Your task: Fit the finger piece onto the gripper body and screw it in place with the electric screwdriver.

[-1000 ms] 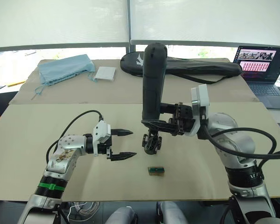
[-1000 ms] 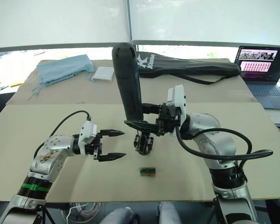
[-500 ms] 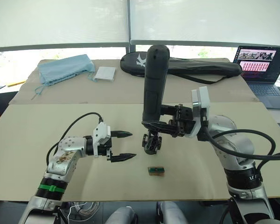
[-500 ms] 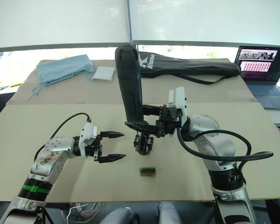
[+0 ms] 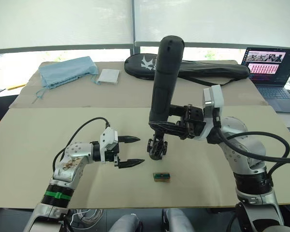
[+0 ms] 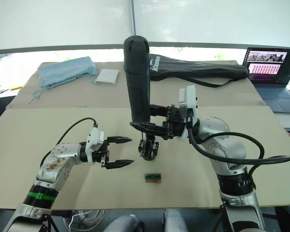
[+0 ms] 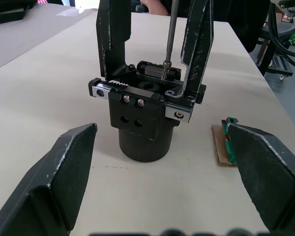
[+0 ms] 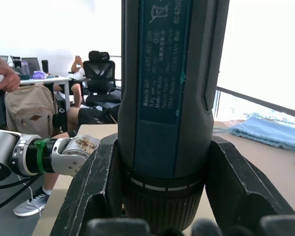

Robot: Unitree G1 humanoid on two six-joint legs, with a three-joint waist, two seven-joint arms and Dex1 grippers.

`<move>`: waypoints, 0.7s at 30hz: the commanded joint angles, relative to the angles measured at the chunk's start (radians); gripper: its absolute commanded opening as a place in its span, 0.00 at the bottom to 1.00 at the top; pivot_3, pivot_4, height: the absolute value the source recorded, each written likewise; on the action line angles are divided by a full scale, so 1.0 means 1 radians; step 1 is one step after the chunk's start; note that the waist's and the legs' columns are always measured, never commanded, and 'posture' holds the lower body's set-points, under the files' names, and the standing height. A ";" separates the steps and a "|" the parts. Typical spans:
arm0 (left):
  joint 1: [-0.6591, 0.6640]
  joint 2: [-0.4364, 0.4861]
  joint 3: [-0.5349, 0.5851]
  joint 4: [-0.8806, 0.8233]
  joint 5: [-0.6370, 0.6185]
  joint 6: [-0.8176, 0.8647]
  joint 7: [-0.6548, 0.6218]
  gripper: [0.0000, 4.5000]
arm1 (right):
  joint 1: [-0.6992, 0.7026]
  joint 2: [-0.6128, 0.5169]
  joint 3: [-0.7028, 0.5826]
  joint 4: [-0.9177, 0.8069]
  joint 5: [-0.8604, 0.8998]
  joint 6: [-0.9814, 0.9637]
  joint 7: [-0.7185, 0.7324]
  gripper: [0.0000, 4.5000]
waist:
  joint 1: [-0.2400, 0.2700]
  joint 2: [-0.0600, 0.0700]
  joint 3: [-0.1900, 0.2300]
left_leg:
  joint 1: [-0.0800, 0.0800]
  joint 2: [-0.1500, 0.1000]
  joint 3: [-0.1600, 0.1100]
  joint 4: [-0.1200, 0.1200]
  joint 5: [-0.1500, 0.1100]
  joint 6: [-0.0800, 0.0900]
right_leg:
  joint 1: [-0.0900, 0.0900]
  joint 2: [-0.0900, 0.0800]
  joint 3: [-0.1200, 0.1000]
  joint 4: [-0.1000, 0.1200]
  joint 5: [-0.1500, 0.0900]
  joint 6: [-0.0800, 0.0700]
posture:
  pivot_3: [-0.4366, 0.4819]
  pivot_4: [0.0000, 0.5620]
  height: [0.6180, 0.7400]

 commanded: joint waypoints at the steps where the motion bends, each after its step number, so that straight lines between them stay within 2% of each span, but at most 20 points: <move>1: -0.019 -0.003 -0.002 0.001 0.001 -0.026 -0.005 1.00 | -0.044 -0.003 -0.032 -0.033 0.047 0.006 0.002 0.43 | 0.000 0.000 0.000 | 0.000 0.000 0.000 0.000 0.000 0.000 | 0.000 0.000 0.000 0.000 0.000 0.000 | 0.48 0.27 1.00; 21: -0.014 -0.007 -0.005 -0.004 0.009 -0.026 0.004 1.00 | -0.062 -0.011 -0.011 -0.012 0.031 0.035 0.023 0.43 | 0.000 0.000 0.000 | 0.000 0.000 0.000 0.000 0.000 0.000 | 0.000 0.000 0.000 0.000 0.000 0.000 | 0.48 0.27 1.00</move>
